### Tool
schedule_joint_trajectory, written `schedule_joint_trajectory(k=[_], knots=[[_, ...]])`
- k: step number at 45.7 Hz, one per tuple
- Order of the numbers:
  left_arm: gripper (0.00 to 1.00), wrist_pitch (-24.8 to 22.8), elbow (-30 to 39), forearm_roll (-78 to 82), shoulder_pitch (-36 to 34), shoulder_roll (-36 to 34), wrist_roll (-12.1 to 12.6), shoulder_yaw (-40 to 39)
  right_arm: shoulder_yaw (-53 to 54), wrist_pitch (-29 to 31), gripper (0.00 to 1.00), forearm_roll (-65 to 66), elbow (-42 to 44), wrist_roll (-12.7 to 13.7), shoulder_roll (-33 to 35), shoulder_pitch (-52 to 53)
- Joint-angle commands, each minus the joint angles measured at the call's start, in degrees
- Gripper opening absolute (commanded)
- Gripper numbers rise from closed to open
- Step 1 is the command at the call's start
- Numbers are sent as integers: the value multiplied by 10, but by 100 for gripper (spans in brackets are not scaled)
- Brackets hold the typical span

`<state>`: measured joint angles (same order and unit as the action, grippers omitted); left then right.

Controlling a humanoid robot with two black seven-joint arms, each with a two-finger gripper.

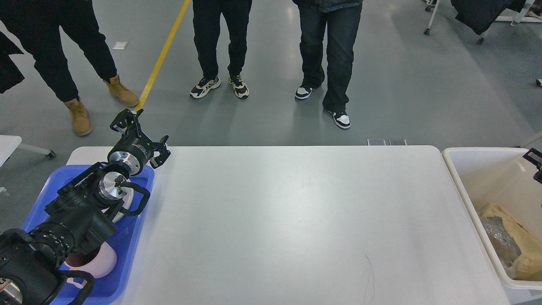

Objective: Tidy desktop

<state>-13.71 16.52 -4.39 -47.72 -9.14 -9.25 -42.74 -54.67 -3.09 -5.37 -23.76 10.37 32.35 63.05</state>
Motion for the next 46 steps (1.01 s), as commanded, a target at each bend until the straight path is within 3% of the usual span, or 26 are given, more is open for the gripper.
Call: schedule_joint_trajectory(k=[1,12,21,27,34,37,43,46], knots=[[97,0,0,0,0,0,0,0,73,-1,100,-1,10,-3,-5,3],[97,0,0,0,0,0,0,0,429,1,100,-1,26,-3,-40,13],[97,0,0,0,0,0,0,-1,589,4,100,-1,20,-6,-86,31],[97,0,0,0,0,0,0,0,699,5,100,-1,14,-57,-117,32],[97,0,0,1,0,0,0,0,761,6,100,-1,14,-192,-151,23],[97,0,0,1,0,0,0,0,779,6,100,-1,14,-236,-166,18],[97,0,0,0,0,0,0,0,825,6,100,-1,14,-298,-200,-4],[97,0,0,0,0,0,0,0,846,10,100,-1,14,-315,-213,-14]])
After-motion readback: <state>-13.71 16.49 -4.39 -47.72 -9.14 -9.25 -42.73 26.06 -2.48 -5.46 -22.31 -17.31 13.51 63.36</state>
